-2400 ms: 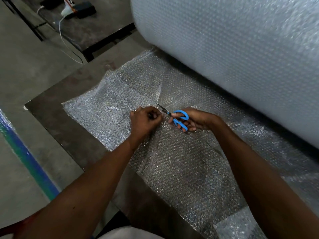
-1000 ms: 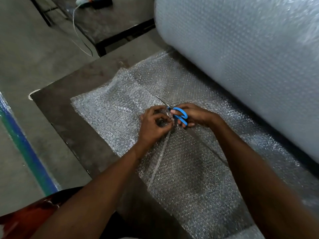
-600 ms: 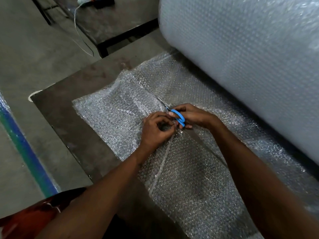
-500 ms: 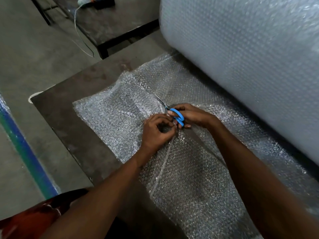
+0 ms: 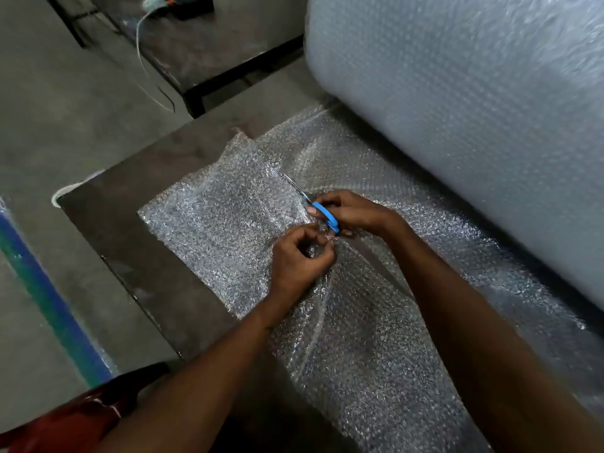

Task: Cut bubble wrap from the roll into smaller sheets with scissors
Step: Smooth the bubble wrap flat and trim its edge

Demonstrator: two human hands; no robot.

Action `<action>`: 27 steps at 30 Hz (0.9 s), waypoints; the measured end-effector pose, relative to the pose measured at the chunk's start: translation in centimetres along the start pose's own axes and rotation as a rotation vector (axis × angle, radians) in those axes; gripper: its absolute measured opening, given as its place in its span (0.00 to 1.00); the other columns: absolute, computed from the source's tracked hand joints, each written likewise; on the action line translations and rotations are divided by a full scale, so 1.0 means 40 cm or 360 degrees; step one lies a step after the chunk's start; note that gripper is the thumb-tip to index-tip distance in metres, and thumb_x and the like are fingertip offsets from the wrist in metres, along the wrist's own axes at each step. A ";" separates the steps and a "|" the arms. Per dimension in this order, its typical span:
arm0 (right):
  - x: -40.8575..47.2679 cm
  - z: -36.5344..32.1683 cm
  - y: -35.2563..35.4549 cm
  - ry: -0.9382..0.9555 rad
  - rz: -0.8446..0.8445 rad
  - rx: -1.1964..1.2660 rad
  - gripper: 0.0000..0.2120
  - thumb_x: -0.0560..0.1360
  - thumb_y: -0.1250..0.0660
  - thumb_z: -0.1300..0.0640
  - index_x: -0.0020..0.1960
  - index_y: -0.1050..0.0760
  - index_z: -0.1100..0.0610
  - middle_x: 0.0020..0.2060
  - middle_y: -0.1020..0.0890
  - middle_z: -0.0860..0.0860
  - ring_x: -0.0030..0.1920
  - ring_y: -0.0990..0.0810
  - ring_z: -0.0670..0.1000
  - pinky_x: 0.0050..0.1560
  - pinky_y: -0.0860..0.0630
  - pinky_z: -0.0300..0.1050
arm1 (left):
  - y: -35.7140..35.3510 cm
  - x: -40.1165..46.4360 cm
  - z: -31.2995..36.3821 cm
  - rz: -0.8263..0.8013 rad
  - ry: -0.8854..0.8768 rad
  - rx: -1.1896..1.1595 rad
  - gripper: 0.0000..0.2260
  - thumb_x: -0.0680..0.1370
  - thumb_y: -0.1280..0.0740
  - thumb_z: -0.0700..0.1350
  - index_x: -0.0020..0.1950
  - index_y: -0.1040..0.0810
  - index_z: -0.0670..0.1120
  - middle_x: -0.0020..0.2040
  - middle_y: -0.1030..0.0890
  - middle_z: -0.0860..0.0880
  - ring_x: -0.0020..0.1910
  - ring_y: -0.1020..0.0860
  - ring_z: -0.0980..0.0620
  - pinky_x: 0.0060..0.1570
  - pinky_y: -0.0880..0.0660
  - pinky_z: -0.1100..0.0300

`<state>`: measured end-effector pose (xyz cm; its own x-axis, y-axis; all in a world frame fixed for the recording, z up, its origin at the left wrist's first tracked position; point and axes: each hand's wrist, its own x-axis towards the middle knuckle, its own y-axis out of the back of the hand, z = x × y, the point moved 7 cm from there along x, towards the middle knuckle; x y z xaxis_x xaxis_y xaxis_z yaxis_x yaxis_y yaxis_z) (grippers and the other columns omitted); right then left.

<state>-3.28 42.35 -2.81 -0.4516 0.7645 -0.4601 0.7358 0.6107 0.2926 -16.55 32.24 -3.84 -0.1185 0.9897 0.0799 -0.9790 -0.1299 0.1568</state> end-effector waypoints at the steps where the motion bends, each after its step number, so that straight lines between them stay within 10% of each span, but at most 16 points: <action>1: 0.004 -0.008 0.001 0.0003 0.0002 -0.0018 0.14 0.82 0.27 0.48 0.49 0.18 0.60 0.27 0.23 0.53 0.24 0.30 0.53 0.26 0.35 0.41 | 0.000 -0.001 0.000 -0.0009 0.0020 -0.0029 0.07 0.73 0.20 0.39 0.43 0.17 0.46 0.46 0.15 0.51 0.47 0.14 0.51 0.50 0.16 0.50; 11: 0.051 -0.030 0.011 0.0078 0.0078 -0.0033 0.11 0.82 0.27 0.55 0.55 0.16 0.63 0.33 0.20 0.43 0.30 0.26 0.37 0.31 0.31 0.32 | 0.004 0.012 -0.021 -0.0021 0.0280 -0.0202 0.06 0.74 0.22 0.42 0.42 0.19 0.48 0.44 0.13 0.50 0.49 0.13 0.49 0.57 0.16 0.45; 27: 0.161 -0.081 -0.021 -0.0043 0.0130 0.0175 0.09 0.80 0.24 0.50 0.53 0.14 0.55 0.36 0.17 0.53 0.36 0.19 0.49 0.37 0.22 0.45 | 0.020 0.057 -0.032 -0.0268 0.0446 -0.0260 0.12 0.76 0.26 0.36 0.40 0.26 0.49 0.34 0.24 0.56 0.36 0.27 0.55 0.42 0.27 0.55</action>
<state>-8.44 47.42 -3.31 -0.3751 0.8040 -0.4614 0.8211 0.5191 0.2372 -17.80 34.46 -4.79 0.0278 0.9773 -0.2102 -0.9996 0.0249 -0.0164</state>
